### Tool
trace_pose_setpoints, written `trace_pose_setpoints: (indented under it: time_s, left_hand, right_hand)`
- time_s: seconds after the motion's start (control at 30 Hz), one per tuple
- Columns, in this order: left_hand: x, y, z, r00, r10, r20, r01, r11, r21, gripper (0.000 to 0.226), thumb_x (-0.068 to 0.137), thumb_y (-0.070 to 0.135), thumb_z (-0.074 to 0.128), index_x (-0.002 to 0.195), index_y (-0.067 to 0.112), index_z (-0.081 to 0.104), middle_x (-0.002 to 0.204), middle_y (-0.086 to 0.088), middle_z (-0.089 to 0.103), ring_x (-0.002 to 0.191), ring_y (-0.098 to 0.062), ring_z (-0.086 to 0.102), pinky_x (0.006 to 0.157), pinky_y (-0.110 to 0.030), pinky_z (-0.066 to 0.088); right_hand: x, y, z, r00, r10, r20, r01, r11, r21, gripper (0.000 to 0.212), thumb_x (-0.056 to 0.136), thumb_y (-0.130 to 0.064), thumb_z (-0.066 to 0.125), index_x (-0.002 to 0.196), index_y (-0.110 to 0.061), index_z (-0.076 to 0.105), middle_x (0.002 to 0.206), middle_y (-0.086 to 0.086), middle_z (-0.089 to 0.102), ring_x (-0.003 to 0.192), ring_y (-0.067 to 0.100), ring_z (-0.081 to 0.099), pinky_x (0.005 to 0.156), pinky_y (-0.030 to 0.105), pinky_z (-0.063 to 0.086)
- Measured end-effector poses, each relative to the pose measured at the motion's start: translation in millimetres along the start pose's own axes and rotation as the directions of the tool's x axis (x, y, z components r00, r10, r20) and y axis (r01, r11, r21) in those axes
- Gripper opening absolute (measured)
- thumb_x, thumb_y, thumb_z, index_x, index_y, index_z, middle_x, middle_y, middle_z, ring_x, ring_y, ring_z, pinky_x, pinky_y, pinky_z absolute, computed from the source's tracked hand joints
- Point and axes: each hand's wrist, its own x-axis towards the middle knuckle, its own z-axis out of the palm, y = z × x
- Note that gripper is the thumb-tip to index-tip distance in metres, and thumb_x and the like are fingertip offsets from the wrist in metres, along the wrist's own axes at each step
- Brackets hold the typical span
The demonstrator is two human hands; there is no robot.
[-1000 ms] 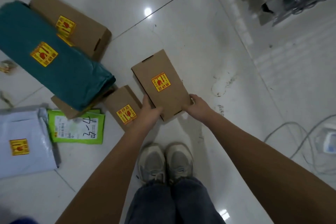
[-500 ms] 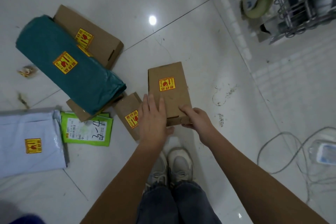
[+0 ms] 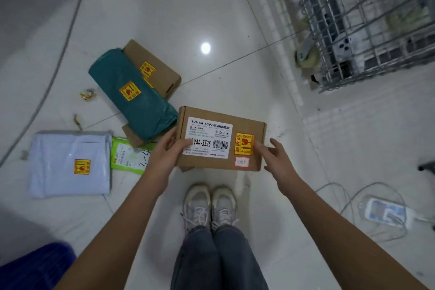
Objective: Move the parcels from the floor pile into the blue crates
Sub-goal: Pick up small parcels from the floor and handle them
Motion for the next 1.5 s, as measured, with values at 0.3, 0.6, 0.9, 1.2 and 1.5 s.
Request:
trace_pose_setpoints:
  time_s: [0.3,0.6,0.9,1.2,1.5]
  left_hand:
    - [-116.5,71.4,-23.1,0.996,0.091,-0.001,-0.090,0.981,-0.174,0.022,0.094,0.018,0.051,0.108,0.031,0.063,0.092,0.013,0.074,0.078,0.000,0.070,0.057,-0.014,0.053]
    - [-284.7,137.2,-61.9,0.963,0.200,-0.182,-0.227,0.964,-0.141,0.027,0.093,0.031,0.054,0.120,0.029,0.057,0.114,0.005,0.067,0.096,-0.007,0.064,0.076,-0.023,0.052]
    - [-467.1,125.9,-118.1,0.848,0.125,-0.516,-0.362,0.847,-0.389,0.039,0.094,0.027,0.053,0.130,0.013,0.047,0.118,-0.004,0.064,0.095,-0.012,0.063,0.083,-0.029,0.052]
    - [-604.8,38.4,-234.6,0.660,-0.062,-0.749,-0.541,0.652,-0.531,0.020,0.092,0.023,0.057,0.110,0.016,0.060,0.092,0.003,0.071,0.083,-0.013,0.064,0.080,-0.029,0.052]
    - [-682.0,-68.1,-365.7,0.518,-0.235,-0.822,-0.485,0.711,-0.509,0.039,0.094,0.020,0.054,0.132,0.015,0.048,0.123,-0.010,0.058,0.106,-0.024,0.058,0.096,-0.036,0.046]
  right_hand:
    - [-120.2,-83.8,-26.7,0.941,-0.252,0.227,0.231,0.966,0.113,0.036,0.091,-0.032,0.056,0.123,-0.014,0.056,0.109,0.006,0.067,0.106,0.020,0.063,0.078,0.040,0.059]
    - [-265.1,-148.5,-40.0,0.859,-0.350,0.374,0.334,0.936,0.110,0.032,0.090,-0.024,0.060,0.121,-0.018,0.054,0.108,0.001,0.065,0.103,0.018,0.064,0.084,0.042,0.057]
    - [-432.0,-179.9,15.7,0.676,-0.439,0.592,0.548,0.836,-0.007,0.042,0.095,-0.021,0.052,0.135,-0.011,0.045,0.117,0.009,0.059,0.095,0.013,0.062,0.073,0.027,0.057]
    - [-561.5,-128.8,158.5,0.477,-0.351,0.806,0.716,0.687,-0.124,0.042,0.094,-0.016,0.053,0.135,-0.012,0.044,0.118,0.005,0.054,0.103,0.021,0.057,0.085,0.035,0.052]
    - [-666.3,-30.2,344.8,0.318,-0.206,0.925,0.882,0.421,-0.210,0.037,0.095,-0.011,0.048,0.132,-0.010,0.050,0.126,0.012,0.059,0.112,0.027,0.058,0.095,0.044,0.051]
